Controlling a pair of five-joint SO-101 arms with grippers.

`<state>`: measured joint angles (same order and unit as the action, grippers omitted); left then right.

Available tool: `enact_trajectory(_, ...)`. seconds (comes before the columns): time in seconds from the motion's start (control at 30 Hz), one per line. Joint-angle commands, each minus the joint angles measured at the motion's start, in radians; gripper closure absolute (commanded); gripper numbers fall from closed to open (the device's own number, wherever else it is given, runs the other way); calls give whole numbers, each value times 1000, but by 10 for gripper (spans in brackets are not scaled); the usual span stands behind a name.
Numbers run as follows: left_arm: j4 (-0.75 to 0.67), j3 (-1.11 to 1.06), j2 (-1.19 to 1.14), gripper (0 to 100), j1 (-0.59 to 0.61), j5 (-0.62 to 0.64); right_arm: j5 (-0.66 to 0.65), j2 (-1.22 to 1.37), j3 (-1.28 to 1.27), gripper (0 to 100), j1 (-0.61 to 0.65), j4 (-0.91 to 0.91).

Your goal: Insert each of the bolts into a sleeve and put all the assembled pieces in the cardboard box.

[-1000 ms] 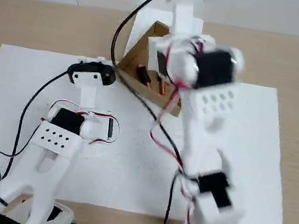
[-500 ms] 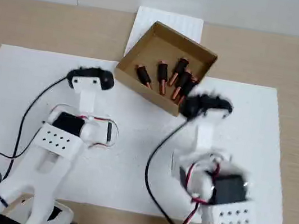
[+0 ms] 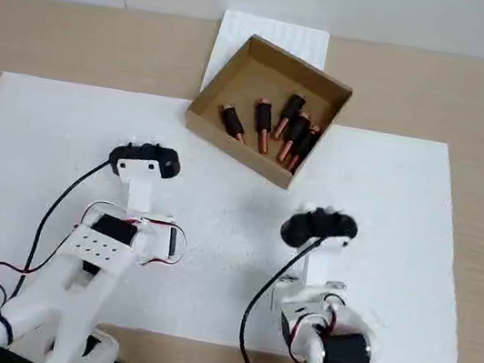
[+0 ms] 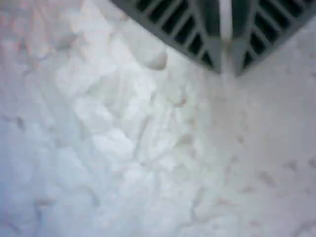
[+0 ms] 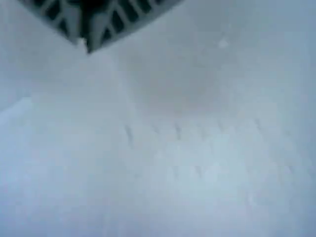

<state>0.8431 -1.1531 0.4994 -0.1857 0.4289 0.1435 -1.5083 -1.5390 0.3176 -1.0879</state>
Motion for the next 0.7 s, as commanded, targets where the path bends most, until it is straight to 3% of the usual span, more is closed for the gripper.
enact_trajectory(0.0, 26, -19, 5, 994, 0, 2, 0, -127, -43, 995, -4, 28)
enact_trajectory(0.17, 64, -45, 5, 994, 5, 26, 0, -318, -112, 995, -7, 35)
enact_trajectory(0.67, 64, -45, 5, 994, 5, 28, 0, -298, -107, 995, -5, 48)
